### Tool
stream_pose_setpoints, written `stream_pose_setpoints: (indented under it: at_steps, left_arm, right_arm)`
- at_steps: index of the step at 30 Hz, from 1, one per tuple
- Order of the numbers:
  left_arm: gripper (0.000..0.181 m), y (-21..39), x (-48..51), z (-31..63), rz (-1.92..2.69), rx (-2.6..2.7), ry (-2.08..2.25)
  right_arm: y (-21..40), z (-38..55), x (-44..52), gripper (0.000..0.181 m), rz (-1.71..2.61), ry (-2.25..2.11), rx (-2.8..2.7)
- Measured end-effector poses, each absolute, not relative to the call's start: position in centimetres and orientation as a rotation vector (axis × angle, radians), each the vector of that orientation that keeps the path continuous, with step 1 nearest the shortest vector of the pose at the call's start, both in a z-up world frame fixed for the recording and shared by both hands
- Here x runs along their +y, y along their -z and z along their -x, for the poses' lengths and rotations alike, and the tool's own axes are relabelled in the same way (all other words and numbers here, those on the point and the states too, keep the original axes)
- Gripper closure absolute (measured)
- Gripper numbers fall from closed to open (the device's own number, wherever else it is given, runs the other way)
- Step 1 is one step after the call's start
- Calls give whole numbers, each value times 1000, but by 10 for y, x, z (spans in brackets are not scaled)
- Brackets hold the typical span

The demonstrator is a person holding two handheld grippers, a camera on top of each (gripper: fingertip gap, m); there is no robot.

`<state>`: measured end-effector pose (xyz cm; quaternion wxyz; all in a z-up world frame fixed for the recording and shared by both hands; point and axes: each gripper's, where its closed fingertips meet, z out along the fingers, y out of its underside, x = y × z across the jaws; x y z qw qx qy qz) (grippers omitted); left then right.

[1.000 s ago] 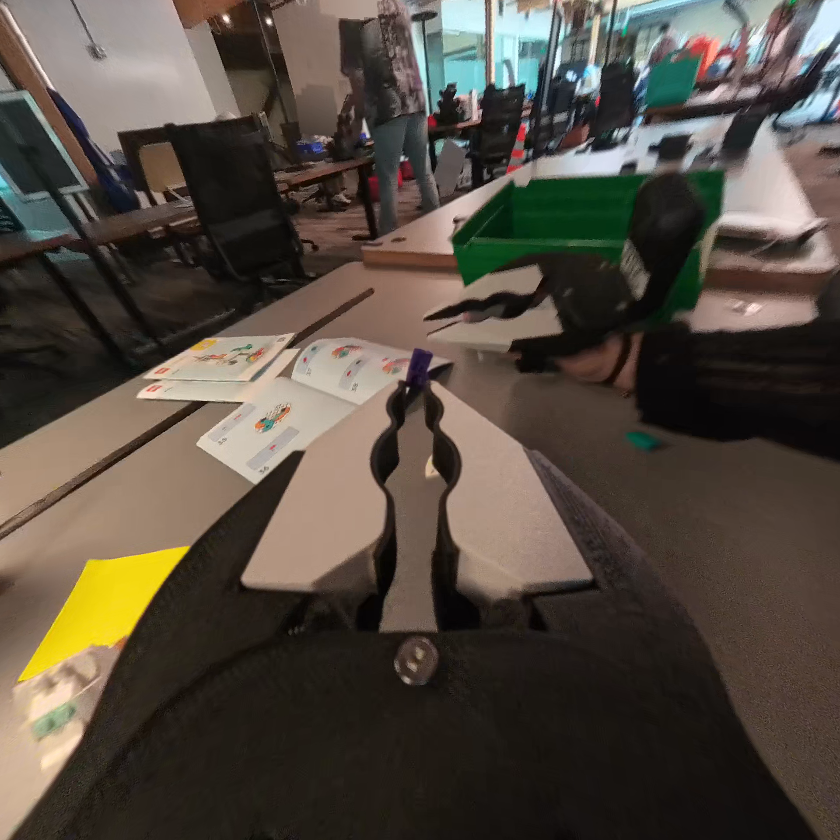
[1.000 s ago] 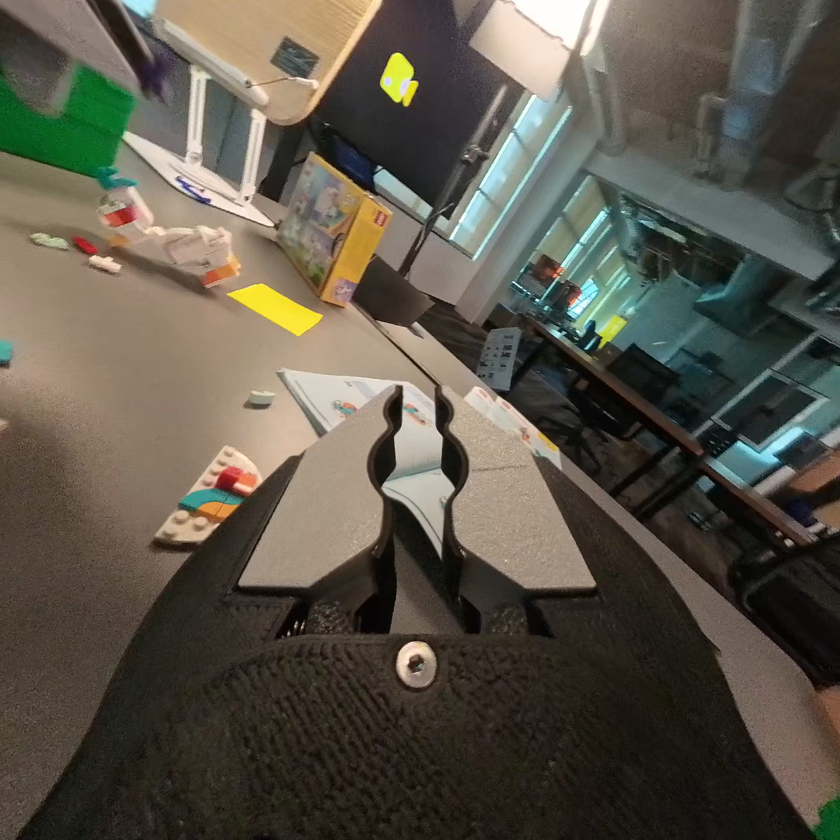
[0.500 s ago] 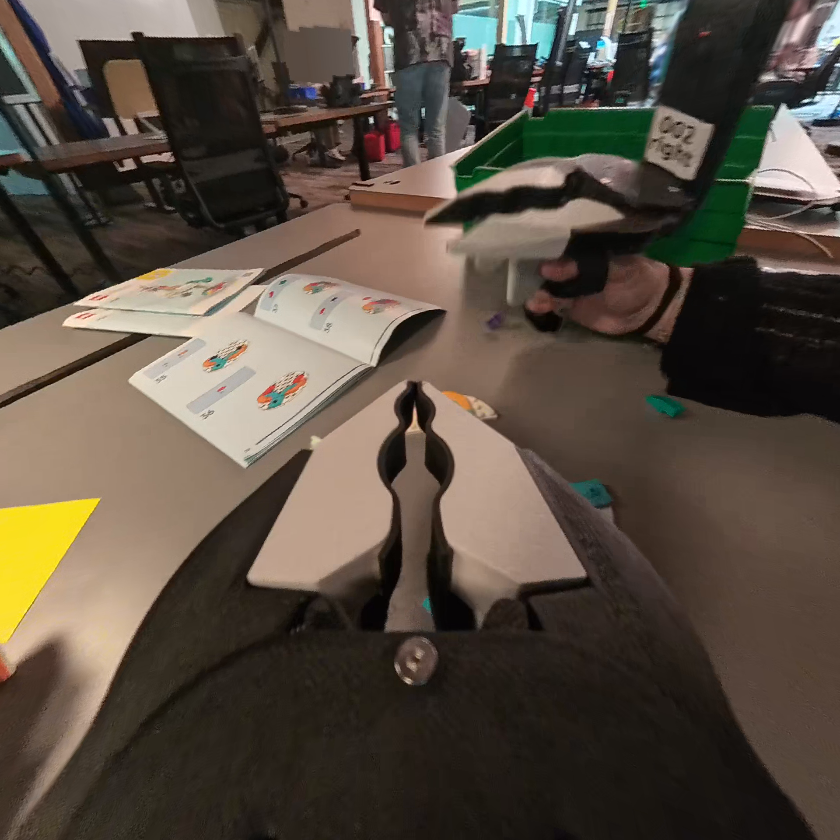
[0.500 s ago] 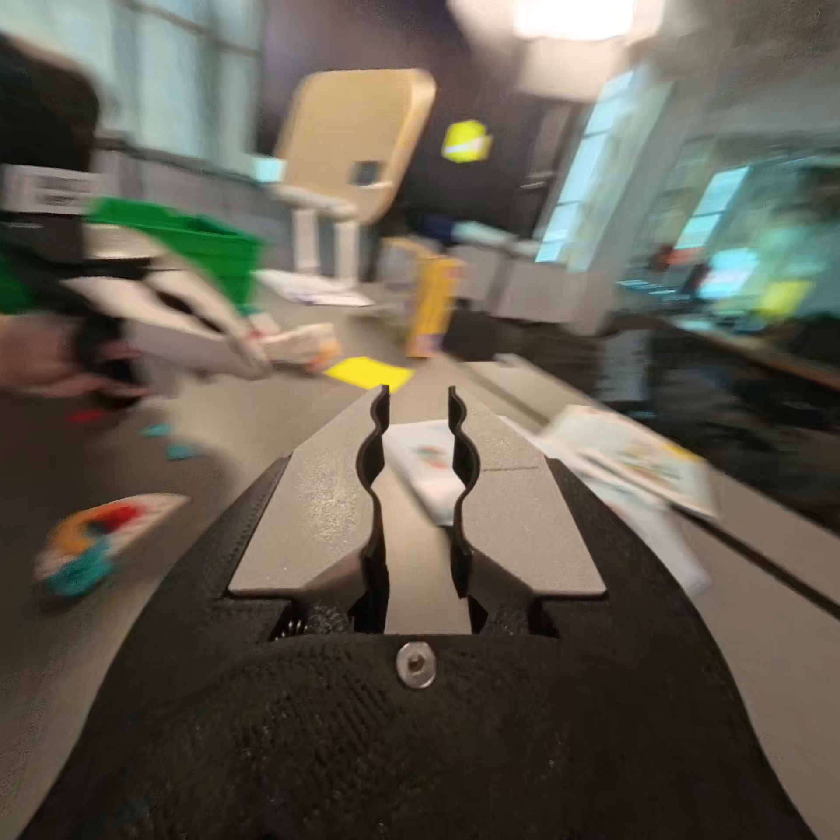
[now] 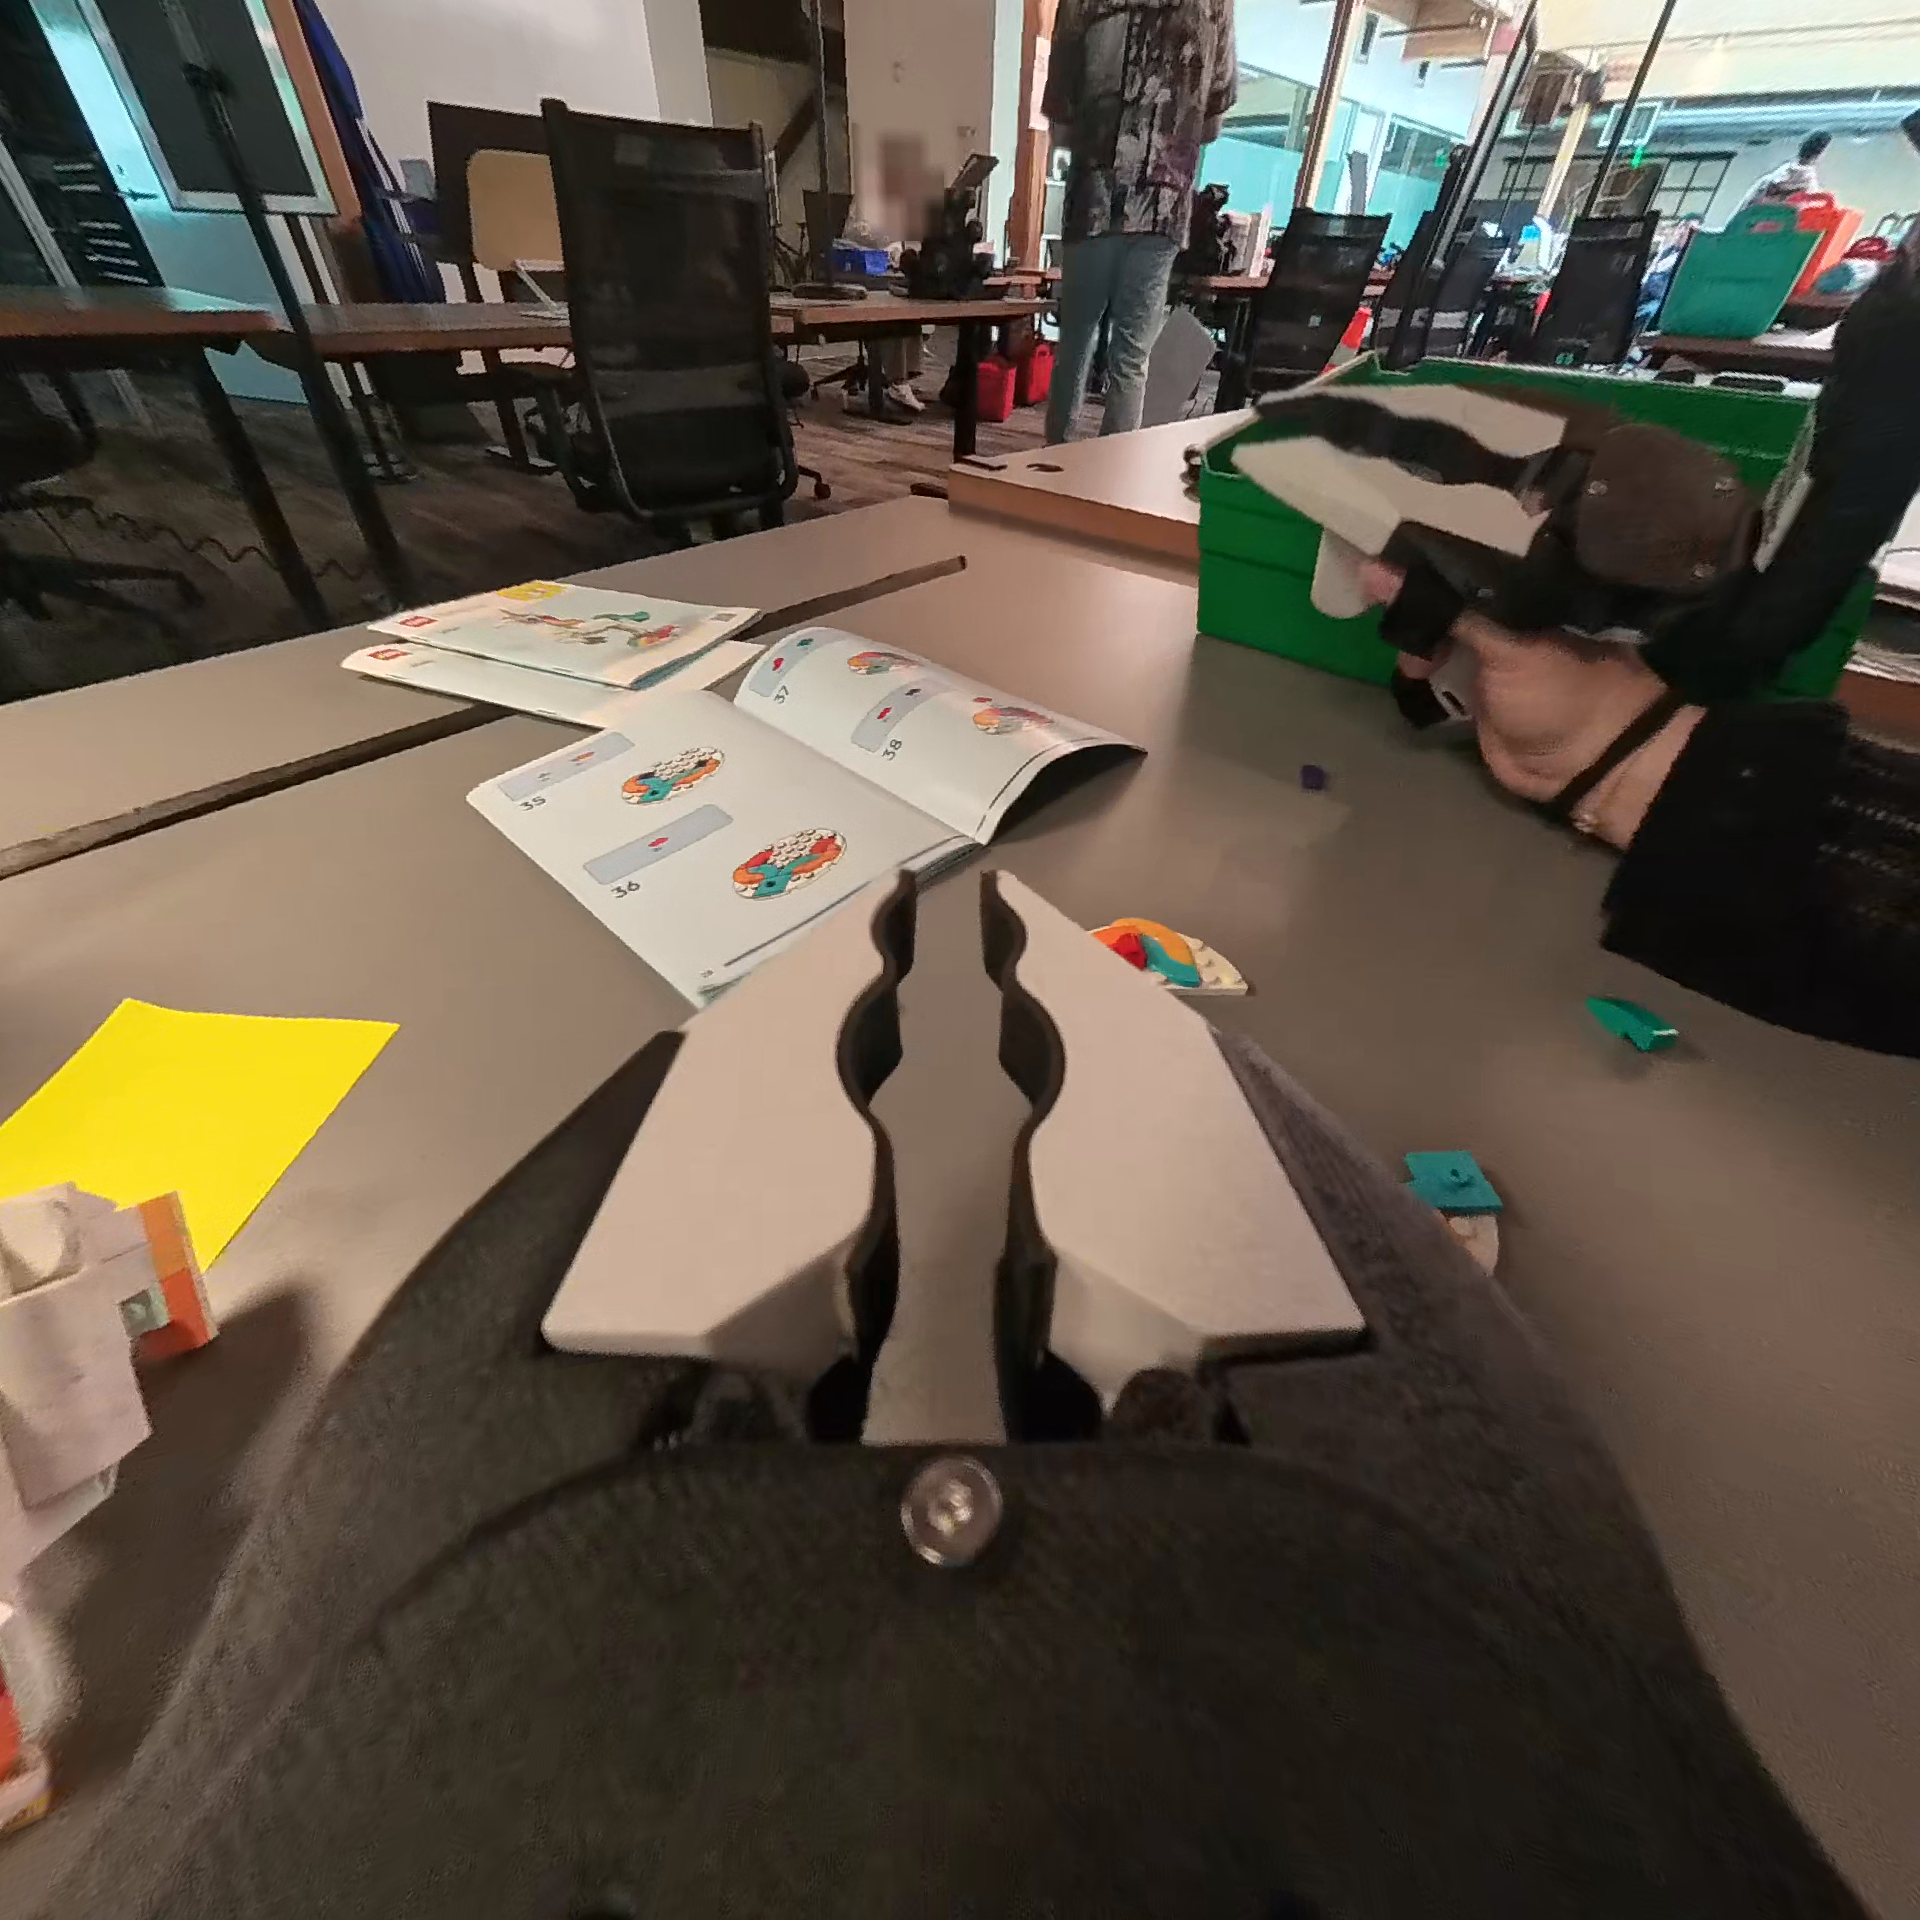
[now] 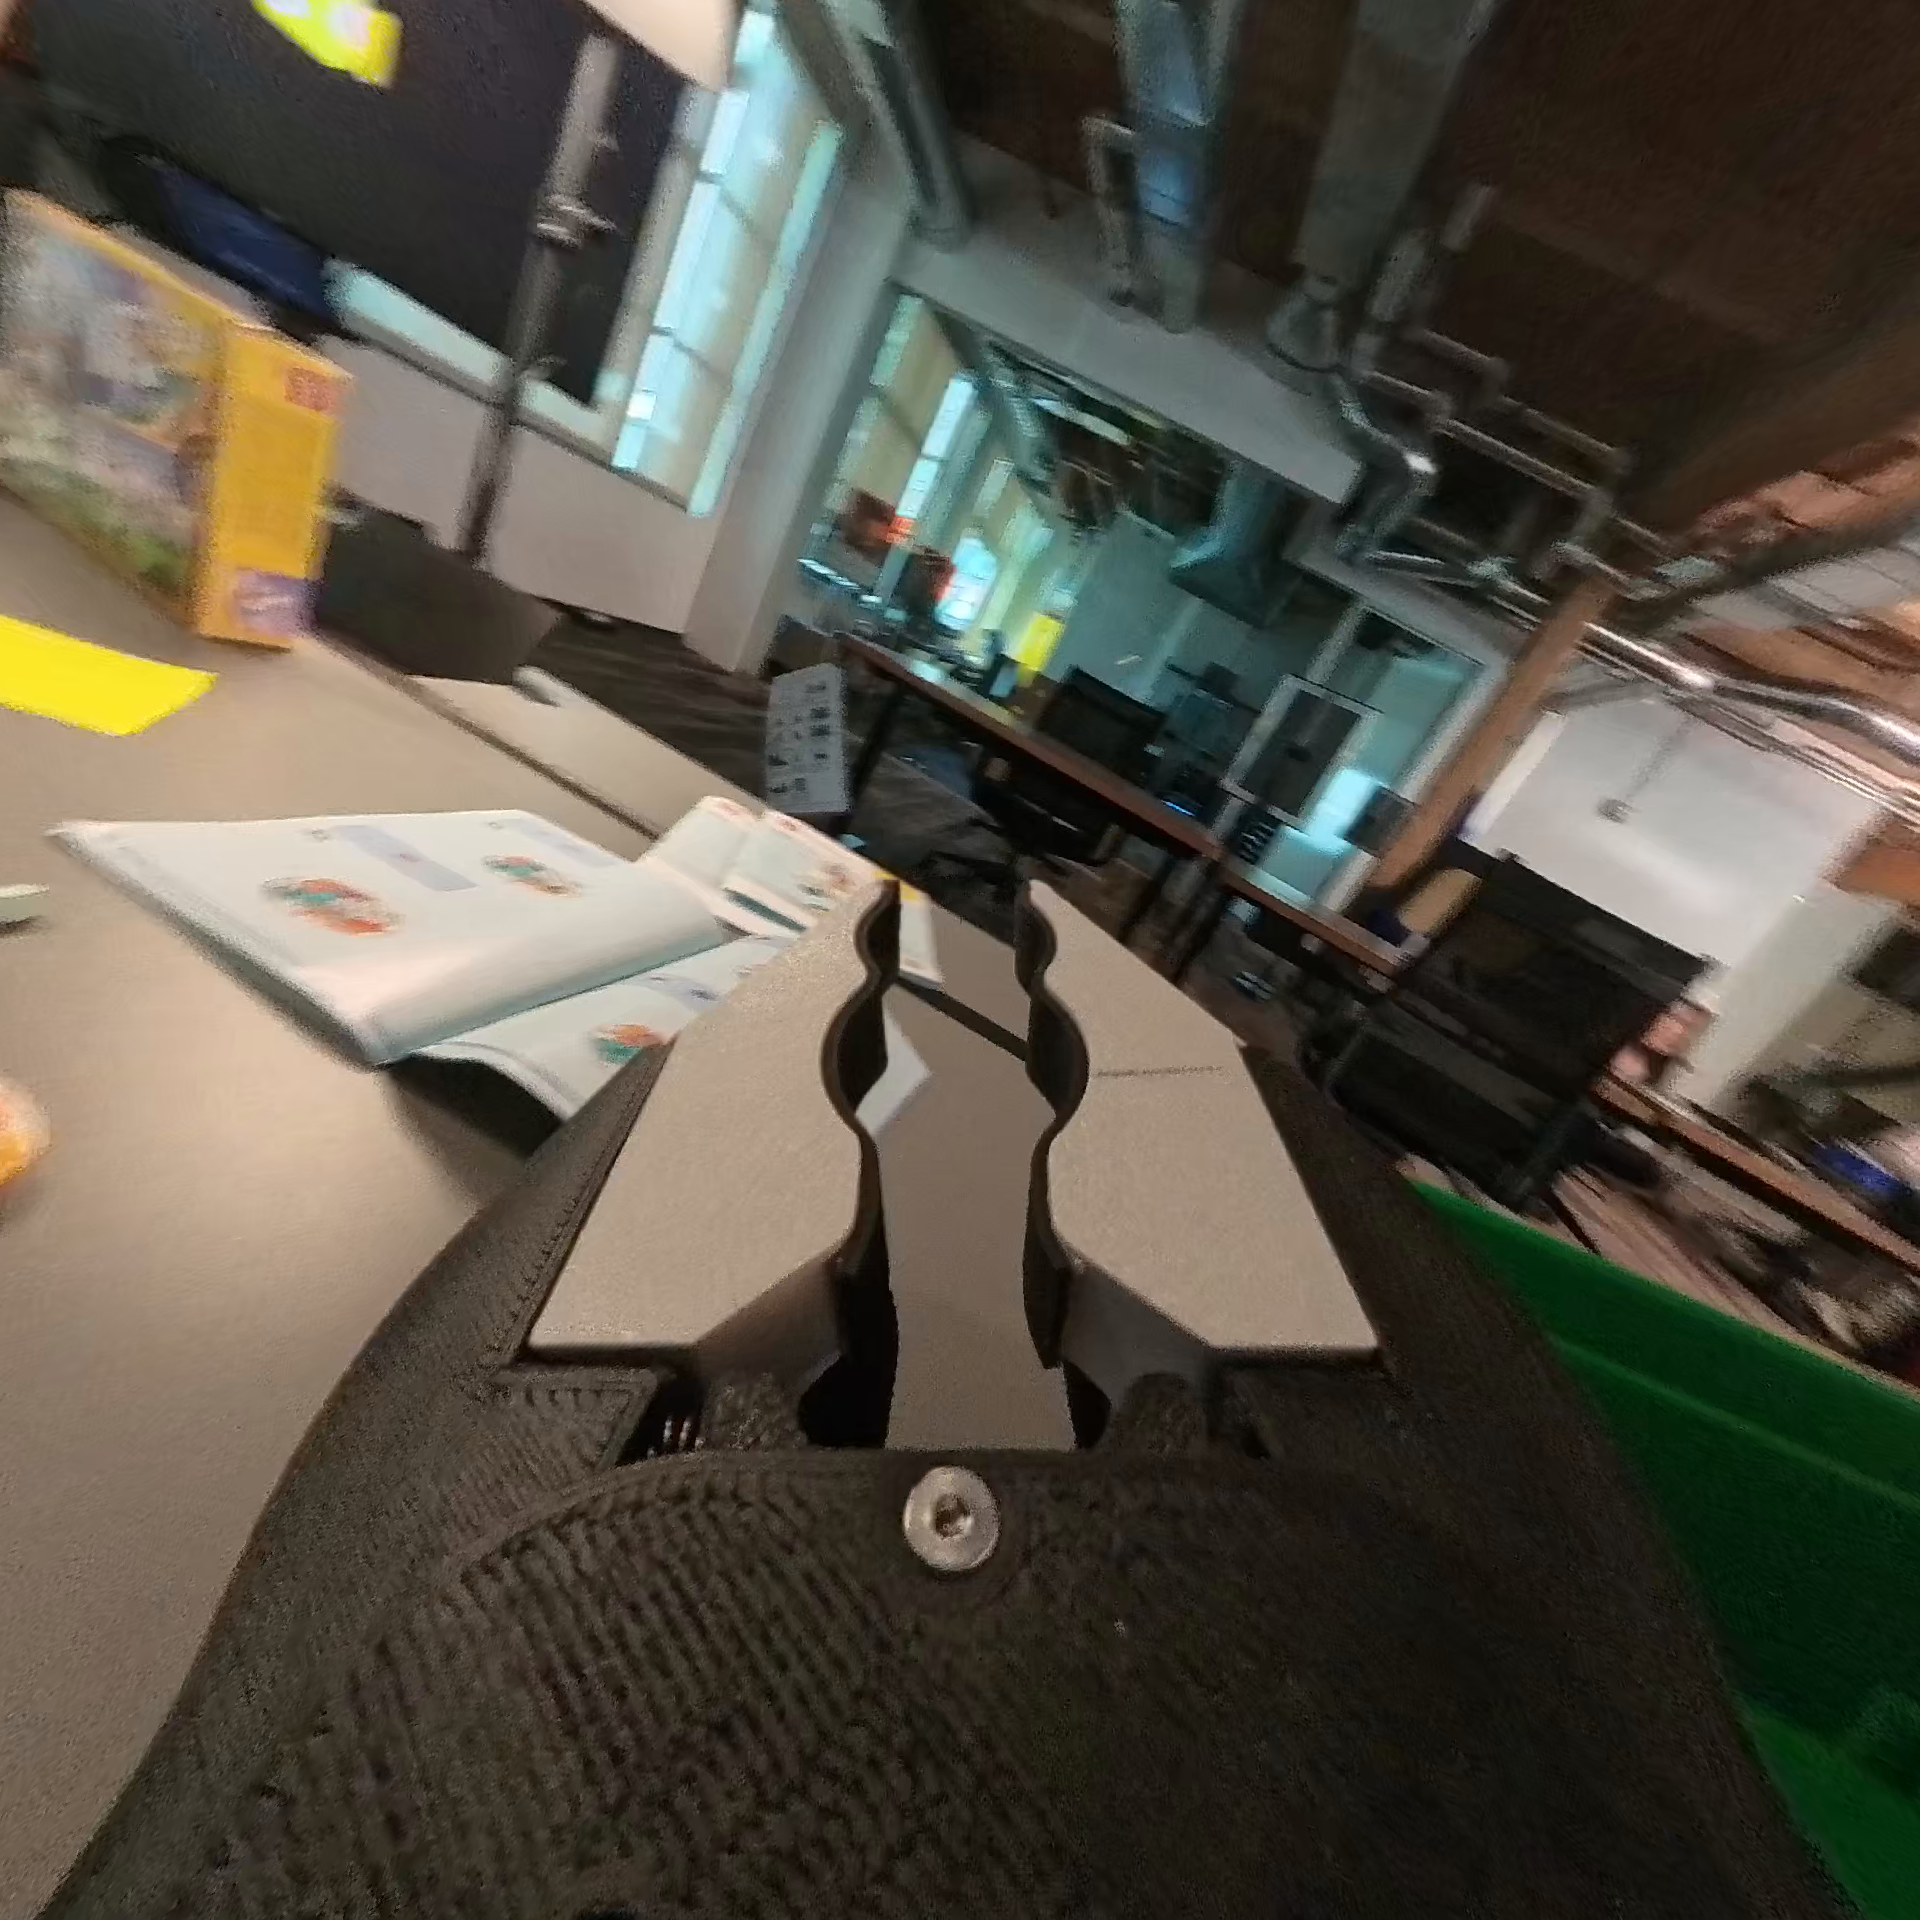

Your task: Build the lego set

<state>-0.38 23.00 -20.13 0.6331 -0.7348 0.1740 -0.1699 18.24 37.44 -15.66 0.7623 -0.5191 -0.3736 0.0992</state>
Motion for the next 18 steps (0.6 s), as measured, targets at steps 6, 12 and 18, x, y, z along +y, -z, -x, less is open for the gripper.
stream_pose_setpoints:
  at_steps: [6, 12, 18]
  left_arm:
    - [169, 193, 228, 16, 1670, 408, 324]
    - [168, 191, 225, 12, 1661, 457, 282]
    - [169, 197, 224, 4, 1666, 538, 202]
  right_arm:
    - [199, -90, 235, 142, 1160, -1068, -1567]
    - [272, -79, 161, 130, 1259, -1001, -2142]
    - [284, -79, 152, 139, 1281, -993, -2221]
